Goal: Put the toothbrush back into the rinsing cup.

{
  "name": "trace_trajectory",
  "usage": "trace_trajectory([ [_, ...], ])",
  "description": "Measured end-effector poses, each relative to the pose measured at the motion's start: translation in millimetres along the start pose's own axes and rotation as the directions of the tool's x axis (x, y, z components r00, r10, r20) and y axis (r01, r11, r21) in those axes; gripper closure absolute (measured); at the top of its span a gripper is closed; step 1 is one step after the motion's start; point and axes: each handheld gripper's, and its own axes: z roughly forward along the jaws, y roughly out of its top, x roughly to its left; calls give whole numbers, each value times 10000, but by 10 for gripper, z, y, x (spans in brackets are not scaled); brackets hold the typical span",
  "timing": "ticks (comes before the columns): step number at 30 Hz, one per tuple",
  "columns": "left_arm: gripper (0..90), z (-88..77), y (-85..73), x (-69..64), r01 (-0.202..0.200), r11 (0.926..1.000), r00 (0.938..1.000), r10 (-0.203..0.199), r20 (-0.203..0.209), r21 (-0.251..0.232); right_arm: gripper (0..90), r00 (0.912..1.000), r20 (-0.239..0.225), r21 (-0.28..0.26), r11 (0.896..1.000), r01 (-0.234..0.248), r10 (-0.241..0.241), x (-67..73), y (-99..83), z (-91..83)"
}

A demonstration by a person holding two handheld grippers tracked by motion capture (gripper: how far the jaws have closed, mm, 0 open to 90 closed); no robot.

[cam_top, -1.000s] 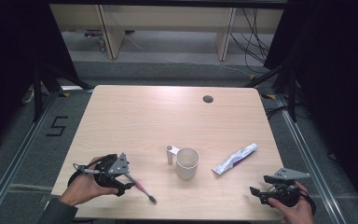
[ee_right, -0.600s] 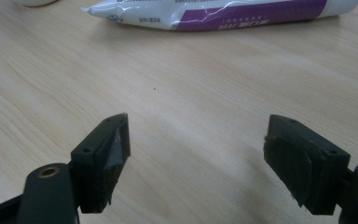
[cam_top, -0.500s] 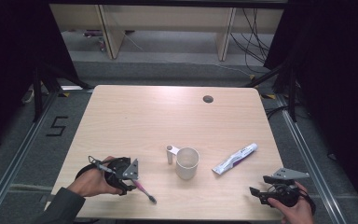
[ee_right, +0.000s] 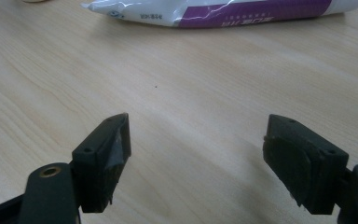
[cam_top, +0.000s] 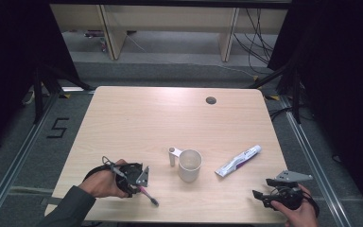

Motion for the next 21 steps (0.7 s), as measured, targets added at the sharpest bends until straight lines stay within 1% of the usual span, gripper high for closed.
trace_trajectory([
  [1,564,13,6,4,-73,9999,10000,72,46,87,239,9998,-81,20,9998,-196,196,11,-2,-2],
  [2,568,27,9,5,-65,9998,9999,63,83,166,239,10000,5,-7,10000,-19,19,-5,0,-4],
  [3,579,35,12,8,-52,9997,9999,48,159,254,239,10000,5,2,10000,-23,23,-6,1,-4],
  [4,584,47,12,14,-75,9995,9998,69,191,310,239,10000,-17,-3,10000,-38,38,-5,2,-4],
  [5,593,50,12,21,-29,9995,9996,21,273,319,241,9996,-121,40,9997,-258,258,12,0,-2],
  [6,604,52,10,28,4,9994,9994,-16,348,335,241,9996,-131,47,9997,-248,248,13,0,-1],
  [7,622,56,9,32,-7,9993,9993,-8,375,375,241,10000,-18,8,10000,-11,11,-1,1,2],
  [8,640,65,9,31,-24,9991,9992,7,393,426,241,10000,-26,95,9999,-86,86,8,1,0],
  [9,651,73,8,29,-39,9987,9988,13,492,511,241,9998,4,-17,9998,196,-196,-7,-3,11],
  [10,663,79,8,29,-13,9982,9984,-21,558,603,241,9999,-101,28,10000,-15,15,10,-5,14],
  [11,675,81,8,30,108,9977,9979,-150,626,670,241,9999,-136,39,10000,-79,79,13,-5,19],
  [13,705,81,8,36,257,9967,9971,-311,698,769,241,9999,-122,34,10000,-36,36,9,-5,18],
  [14,720,83,8,41,285,9963,9968,-343,717,809,242,9998,-38,-17,9998,207,-207,-9,-3,16],
  [15,732,83,8,41,285,9963,9968,-343,717,809,242,9998,-51,33,9998,187,-186,-7,-2,14],
  [16,744,85,11,44,459,9952,9955,-528,792,864,242,9999,-160,101,9999,-36,37,9,-4,17],
  [18,764,87,19,44,604,9936,9943,-683,813,959,242,9998,-177,110,9999,-25,27,10,-6,19],
  [19,768,87,22,44,626,9931,9941,-708,824,988,242,9999,-93,104,9999,127,-126,-1,0,13],
  [20,770,86,27,51,605,9929,9939,-694,851,1028,242,9999,-134,145,9999,-4,6,10,2,9],
  [21,772,86,27,51,605,9929,9939,-694,851,1028,242,9999,-134,145,9999,-4,6,10,2,9],
])
